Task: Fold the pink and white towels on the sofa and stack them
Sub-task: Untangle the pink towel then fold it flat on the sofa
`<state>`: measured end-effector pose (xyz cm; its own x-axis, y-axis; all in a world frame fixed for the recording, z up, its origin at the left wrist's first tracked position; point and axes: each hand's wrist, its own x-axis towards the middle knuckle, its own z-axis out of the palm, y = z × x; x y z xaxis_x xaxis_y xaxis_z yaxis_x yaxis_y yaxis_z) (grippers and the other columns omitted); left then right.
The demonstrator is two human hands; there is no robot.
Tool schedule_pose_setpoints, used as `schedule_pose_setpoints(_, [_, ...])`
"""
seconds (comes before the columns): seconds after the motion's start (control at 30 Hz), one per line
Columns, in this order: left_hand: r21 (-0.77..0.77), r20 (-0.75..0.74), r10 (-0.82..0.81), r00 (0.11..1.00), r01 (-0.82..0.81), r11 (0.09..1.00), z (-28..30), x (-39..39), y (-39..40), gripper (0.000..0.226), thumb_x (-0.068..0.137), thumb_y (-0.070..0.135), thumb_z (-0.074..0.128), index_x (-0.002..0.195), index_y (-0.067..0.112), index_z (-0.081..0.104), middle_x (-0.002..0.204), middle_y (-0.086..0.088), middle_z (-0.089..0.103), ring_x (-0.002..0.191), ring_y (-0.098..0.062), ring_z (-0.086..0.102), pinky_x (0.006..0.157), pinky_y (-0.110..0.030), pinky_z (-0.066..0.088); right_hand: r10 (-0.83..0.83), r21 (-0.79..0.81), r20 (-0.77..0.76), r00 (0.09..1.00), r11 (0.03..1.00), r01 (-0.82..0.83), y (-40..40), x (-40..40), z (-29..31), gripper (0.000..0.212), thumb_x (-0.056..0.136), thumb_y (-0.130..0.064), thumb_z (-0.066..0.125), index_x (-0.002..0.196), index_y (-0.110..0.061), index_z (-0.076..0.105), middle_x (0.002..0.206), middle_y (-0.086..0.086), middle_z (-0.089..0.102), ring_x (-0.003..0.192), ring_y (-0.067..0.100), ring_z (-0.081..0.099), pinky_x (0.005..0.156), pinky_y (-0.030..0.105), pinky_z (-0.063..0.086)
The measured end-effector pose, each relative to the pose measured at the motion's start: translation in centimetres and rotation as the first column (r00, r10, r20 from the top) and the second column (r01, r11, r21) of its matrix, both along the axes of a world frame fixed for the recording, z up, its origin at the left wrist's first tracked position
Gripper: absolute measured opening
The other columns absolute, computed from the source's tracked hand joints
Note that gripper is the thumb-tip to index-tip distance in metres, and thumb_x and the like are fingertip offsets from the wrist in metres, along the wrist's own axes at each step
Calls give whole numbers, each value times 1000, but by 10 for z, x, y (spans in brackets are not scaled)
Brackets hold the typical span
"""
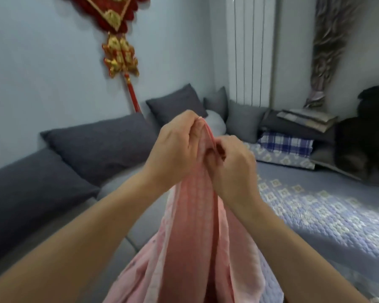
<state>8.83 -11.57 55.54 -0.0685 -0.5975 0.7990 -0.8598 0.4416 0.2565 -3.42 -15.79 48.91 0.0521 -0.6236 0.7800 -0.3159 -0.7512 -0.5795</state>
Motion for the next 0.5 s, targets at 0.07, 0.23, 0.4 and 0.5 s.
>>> schedule_pose_setpoints(0.07, [34, -25, -7, 1000, 8, 999, 7, -3, 2, 25, 106, 14, 42, 83, 11, 50, 75, 8, 59, 72, -2, 57, 65, -14, 42, -11, -44, -70, 998, 999, 8, -2, -6, 18, 24, 85, -15, 59, 69, -26, 44, 66, -12, 45, 62, 13, 43, 57, 31, 34])
schedule_pose_setpoints(0.23, [59, -120, -32, 992, 39, 997, -2, 0, 9, 29, 108, 16, 39, 81, 7, 44, 63, 13, 38, 55, -4, 38, 55, -12, 32, -89, 83, -214, 973, 991, 109, 3, -18, -28, 33, 84, -11, 56, 64, -31, 38, 63, -11, 42, 62, 17, 43, 57, 37, 37])
schedule_pose_setpoints(0.4, [111, -218, 15, 976, 9, 994, -5, 19, 15, 28, 108, 20, 40, 82, 12, 45, 64, 10, 41, 58, -3, 40, 56, -15, 35, -49, 201, -133, 990, 977, 75, 17, -25, -108, 33, 94, -17, 65, 125, -23, 55, 114, -10, 51, 99, 10, 56, 82, 27, 46])
schedule_pose_setpoints(0.5, [112, -207, 21, 978, 2, 994, 2, 30, 14, 27, 108, 18, 40, 85, 7, 47, 69, 2, 46, 61, -3, 40, 58, -18, 36, 27, 175, -71, 997, 984, -14, 33, -20, -128, 8, 97, -28, 59, 104, -26, 59, 101, -13, 54, 93, 5, 54, 81, 19, 43])
